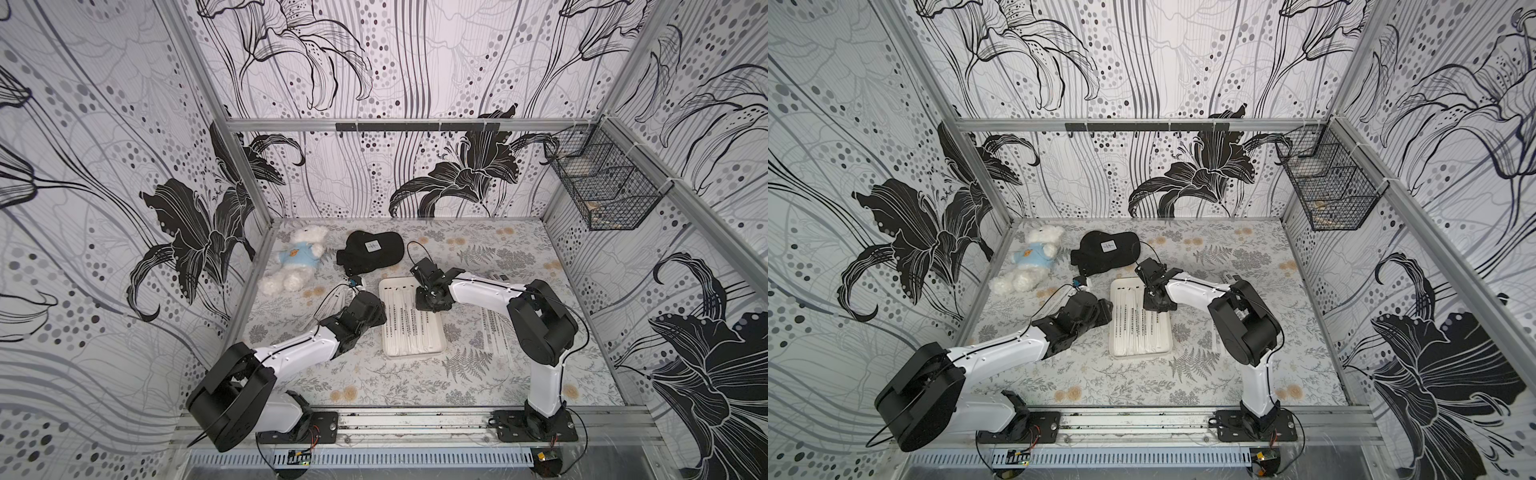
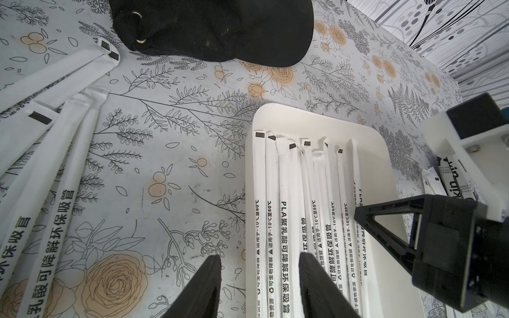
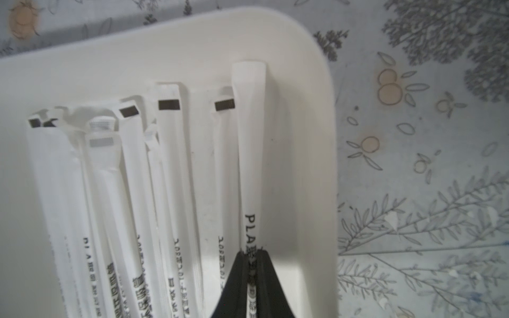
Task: Put the straws into the storage box
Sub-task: Place the straw in the storage box, then pick up the straw from the center of the board.
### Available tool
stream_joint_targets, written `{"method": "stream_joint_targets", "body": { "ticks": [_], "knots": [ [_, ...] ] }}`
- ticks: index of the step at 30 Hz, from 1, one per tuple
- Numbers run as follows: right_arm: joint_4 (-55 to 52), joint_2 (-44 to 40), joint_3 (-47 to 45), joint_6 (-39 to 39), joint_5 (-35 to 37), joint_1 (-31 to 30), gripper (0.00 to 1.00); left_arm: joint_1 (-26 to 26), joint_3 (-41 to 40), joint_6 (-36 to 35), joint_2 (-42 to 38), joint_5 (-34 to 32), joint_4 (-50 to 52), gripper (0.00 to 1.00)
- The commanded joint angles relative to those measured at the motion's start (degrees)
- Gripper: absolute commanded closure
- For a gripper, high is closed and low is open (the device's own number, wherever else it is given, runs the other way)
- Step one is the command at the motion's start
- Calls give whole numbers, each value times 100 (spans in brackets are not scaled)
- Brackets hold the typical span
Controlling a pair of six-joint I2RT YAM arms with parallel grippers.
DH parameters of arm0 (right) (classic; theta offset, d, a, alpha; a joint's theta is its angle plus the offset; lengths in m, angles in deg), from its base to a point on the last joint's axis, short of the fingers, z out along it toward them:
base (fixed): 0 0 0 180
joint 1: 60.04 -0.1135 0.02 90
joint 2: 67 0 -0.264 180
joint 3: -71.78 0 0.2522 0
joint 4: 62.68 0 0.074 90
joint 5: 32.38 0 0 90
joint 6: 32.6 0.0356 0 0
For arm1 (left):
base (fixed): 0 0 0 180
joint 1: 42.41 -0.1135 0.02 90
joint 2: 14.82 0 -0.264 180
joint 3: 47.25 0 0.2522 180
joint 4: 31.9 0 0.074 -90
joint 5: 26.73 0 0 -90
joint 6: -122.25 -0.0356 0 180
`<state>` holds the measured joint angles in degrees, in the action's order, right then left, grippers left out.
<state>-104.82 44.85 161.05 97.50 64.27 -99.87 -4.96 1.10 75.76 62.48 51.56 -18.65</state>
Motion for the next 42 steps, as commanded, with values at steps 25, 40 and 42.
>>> {"method": "stream_joint_targets", "body": {
  "ticks": [25, 40, 42],
  "knots": [
    [14, 8, 156, 343, -113, -60, 78, -27, -110, 3, -44, 19, -203, 50],
    [-841, -2198, -1286, -525, 184, 826, 75, -23, 204, -389, -472, -227, 51, 47],
    [-978, -2371, -1637, -915, 289, 1224, 75, 15, 272, -492, -531, -273, 109, 46]
  ]
}}
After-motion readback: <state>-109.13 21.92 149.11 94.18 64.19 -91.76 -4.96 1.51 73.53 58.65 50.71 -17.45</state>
